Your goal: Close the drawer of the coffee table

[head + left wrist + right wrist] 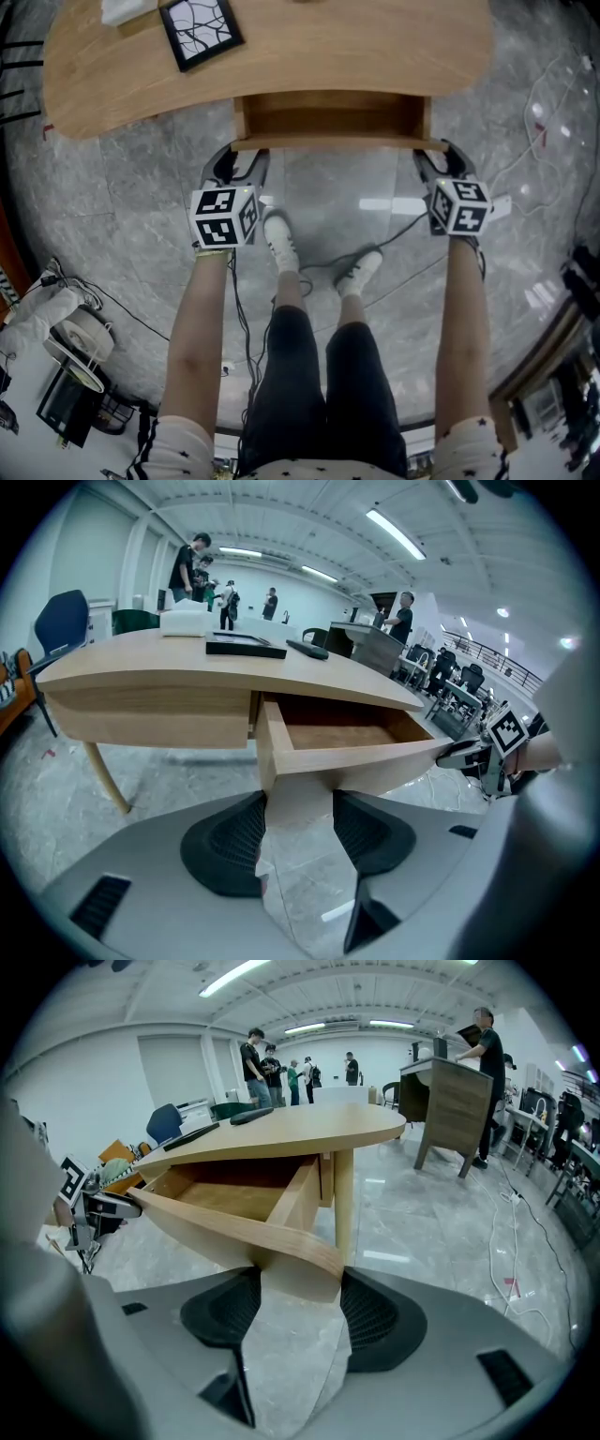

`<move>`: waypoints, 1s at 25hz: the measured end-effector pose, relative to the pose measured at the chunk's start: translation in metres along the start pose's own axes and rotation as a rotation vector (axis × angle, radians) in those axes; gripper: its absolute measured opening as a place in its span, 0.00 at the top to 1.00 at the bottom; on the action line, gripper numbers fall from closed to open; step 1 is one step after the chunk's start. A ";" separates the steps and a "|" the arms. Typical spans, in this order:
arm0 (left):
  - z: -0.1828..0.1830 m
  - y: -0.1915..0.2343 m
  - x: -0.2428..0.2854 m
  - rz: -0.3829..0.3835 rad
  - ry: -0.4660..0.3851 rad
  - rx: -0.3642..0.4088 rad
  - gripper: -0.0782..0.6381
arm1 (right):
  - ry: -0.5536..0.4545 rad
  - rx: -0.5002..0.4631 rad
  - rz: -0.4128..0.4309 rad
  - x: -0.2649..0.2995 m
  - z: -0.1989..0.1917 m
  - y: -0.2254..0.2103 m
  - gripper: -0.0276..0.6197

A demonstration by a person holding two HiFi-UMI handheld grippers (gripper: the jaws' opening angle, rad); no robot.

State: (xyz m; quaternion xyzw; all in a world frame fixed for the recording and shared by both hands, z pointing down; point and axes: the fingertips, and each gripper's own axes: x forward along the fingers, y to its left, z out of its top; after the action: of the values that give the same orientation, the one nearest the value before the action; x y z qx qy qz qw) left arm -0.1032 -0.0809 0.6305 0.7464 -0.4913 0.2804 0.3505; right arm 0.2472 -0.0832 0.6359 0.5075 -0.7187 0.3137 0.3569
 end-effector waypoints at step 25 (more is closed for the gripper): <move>0.027 0.007 0.017 0.015 -0.035 -0.017 0.56 | -0.040 0.000 -0.019 0.015 0.028 -0.010 0.54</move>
State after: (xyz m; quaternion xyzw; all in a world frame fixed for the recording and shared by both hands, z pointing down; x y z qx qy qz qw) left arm -0.1014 -0.1130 0.6289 0.7447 -0.5053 0.2656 0.3459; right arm 0.2483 -0.1165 0.6336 0.5205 -0.7210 0.3001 0.3452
